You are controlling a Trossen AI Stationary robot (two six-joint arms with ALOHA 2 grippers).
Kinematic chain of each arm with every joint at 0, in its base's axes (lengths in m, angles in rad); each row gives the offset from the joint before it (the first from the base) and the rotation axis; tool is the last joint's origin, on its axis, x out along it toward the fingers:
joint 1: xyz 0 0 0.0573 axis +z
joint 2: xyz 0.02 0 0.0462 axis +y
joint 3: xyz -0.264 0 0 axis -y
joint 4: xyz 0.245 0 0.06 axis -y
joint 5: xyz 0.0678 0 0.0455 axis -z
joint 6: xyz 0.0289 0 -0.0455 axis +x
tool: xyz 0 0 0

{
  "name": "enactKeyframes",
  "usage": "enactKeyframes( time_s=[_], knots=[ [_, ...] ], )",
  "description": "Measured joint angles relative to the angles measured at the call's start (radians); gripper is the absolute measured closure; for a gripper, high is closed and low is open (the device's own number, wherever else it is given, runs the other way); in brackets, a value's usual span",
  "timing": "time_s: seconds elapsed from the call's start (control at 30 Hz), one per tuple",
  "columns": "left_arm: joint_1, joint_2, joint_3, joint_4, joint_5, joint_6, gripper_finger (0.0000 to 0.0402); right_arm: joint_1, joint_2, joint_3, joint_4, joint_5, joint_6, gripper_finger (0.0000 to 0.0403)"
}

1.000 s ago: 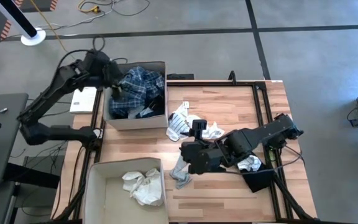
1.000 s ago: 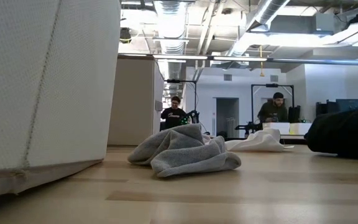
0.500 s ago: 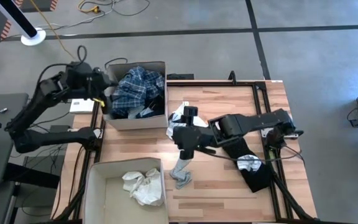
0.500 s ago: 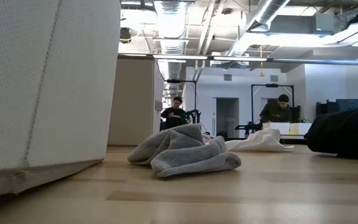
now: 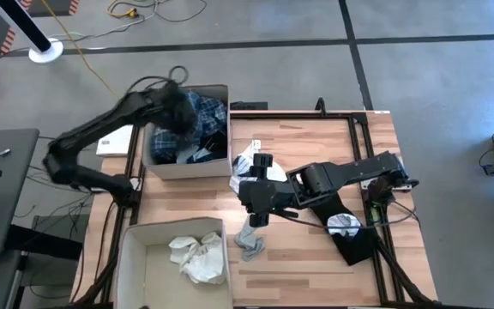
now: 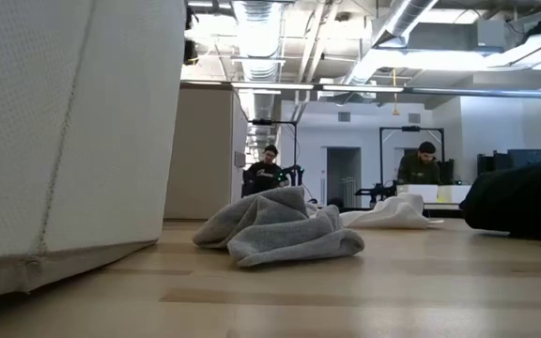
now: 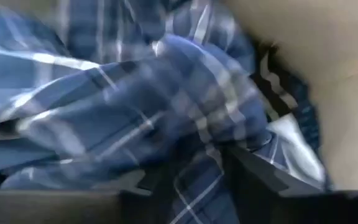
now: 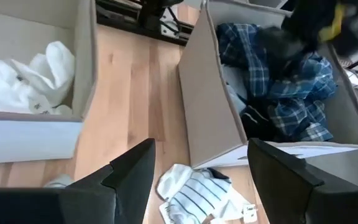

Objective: Sort clothes
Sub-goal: Put the blue checkered into the top light brown laundry organizer

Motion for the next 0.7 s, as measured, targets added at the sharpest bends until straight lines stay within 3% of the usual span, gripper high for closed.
enactKeyframes(
  time_s=[0.13,0.3,0.53,0.7],
  knots=[
    [0.014,0.126,0.113,-0.135,-0.026,0.004,0.0306,0.019,0.000,0.000,-0.001,0.000,0.005,0.0132],
    [0.010,0.184,0.193,-0.215,-0.027,0.019,0.0319,0.055,0.001,0.000,-0.007,0.000,0.006,0.0132],
    [0.026,0.187,0.321,-0.216,0.019,0.028,0.0319,0.093,0.001,0.000,-0.019,0.001,0.014,0.0132],
    [0.118,0.203,0.376,-0.157,0.068,-0.029,0.0331,0.097,0.001,0.000,-0.019,0.001,0.027,0.0132]
  ],
)
